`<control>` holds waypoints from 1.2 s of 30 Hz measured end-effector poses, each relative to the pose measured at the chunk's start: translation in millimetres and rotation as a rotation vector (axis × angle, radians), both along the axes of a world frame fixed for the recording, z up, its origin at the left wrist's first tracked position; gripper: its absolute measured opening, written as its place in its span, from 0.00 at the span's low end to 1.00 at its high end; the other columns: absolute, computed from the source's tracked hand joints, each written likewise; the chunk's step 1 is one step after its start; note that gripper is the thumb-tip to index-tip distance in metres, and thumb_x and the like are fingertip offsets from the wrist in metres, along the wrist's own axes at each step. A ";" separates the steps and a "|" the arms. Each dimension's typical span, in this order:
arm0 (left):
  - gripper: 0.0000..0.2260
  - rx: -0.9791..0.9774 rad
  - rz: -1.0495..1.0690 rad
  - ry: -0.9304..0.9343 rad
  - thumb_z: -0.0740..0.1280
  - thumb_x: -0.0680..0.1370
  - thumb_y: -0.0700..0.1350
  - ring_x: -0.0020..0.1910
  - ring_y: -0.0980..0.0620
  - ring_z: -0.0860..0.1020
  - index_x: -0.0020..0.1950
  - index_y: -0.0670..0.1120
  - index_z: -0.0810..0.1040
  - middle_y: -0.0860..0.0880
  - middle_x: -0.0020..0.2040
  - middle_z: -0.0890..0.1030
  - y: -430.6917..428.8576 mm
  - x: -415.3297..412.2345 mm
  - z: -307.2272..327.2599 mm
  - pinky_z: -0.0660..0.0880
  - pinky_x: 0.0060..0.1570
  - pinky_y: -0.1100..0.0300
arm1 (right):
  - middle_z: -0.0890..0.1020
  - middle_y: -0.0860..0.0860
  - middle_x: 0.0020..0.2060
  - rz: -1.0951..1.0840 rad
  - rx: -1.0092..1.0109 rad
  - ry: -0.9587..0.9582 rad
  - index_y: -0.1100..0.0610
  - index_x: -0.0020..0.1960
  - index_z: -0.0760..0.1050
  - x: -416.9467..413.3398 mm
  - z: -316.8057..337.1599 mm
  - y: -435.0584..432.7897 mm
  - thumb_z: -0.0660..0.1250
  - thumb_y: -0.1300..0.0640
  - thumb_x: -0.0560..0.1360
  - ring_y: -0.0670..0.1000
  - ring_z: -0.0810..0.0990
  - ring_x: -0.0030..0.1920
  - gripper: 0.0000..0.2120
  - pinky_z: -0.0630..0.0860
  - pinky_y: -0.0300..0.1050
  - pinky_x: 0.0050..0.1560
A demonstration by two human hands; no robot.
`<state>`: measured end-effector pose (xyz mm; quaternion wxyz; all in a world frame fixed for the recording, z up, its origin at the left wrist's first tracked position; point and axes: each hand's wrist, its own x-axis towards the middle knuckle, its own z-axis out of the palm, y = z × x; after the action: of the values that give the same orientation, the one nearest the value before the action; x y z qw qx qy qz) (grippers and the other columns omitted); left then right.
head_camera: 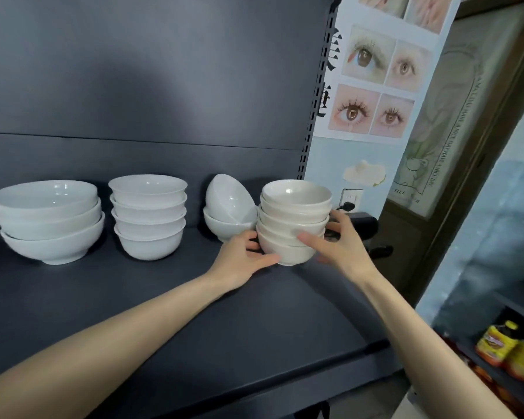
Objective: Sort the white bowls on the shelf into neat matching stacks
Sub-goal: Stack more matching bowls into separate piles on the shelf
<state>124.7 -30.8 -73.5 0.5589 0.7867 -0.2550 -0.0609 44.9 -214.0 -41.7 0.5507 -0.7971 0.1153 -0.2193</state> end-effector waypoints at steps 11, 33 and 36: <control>0.14 -0.151 0.112 0.014 0.74 0.72 0.42 0.44 0.58 0.81 0.55 0.45 0.77 0.49 0.48 0.82 -38.3 14.2 -8.9 0.79 0.50 0.63 | 0.78 0.50 0.58 0.145 0.074 -0.044 0.51 0.70 0.67 34.7 -3.6 -42.3 0.79 0.53 0.65 0.51 0.80 0.56 0.37 0.82 0.53 0.49; 0.16 -0.003 0.238 0.048 0.69 0.76 0.49 0.51 0.53 0.79 0.60 0.44 0.77 0.48 0.53 0.81 -38.6 30.3 -10.8 0.77 0.57 0.55 | 0.78 0.42 0.54 0.241 0.083 -0.023 0.48 0.73 0.63 65.0 -2.8 -64.9 0.76 0.54 0.69 0.45 0.79 0.56 0.37 0.81 0.41 0.44; 0.09 0.014 0.268 0.011 0.69 0.76 0.49 0.44 0.55 0.78 0.52 0.45 0.80 0.50 0.47 0.82 -29.1 28.3 -11.5 0.75 0.48 0.64 | 0.77 0.39 0.51 0.233 0.083 -0.013 0.48 0.73 0.62 61.2 -1.0 -62.3 0.75 0.55 0.70 0.41 0.78 0.52 0.36 0.79 0.35 0.36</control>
<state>153.0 -59.9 -85.0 0.5577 0.8174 -0.1440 0.0084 106.1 -276.3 -42.8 0.6056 -0.7803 0.0273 -0.1538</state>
